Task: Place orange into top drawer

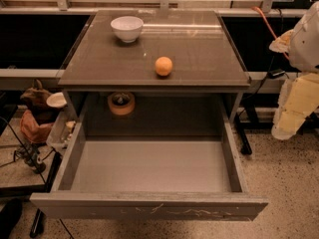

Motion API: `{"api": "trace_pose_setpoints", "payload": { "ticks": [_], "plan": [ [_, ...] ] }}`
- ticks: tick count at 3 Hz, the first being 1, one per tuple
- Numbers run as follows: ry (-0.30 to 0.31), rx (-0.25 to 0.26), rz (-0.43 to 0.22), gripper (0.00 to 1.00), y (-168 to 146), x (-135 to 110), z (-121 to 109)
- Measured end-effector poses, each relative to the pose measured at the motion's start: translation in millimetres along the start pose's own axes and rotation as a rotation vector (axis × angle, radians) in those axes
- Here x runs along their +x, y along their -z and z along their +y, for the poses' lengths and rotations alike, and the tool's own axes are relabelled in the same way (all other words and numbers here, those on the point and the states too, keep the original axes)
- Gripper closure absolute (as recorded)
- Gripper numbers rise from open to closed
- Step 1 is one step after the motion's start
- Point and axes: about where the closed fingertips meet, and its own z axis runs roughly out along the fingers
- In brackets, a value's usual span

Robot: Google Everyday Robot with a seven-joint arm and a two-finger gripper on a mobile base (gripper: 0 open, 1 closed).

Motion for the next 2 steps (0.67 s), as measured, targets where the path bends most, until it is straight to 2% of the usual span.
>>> {"api": "trace_pose_setpoints", "payload": {
  "ticks": [1, 2],
  "plan": [
    [0.000, 0.000, 0.000, 0.00, 0.0, 0.0, 0.0],
    [-0.007, 0.017, -0.056, 0.00, -3.3, -1.5, -9.4]
  ]
}}
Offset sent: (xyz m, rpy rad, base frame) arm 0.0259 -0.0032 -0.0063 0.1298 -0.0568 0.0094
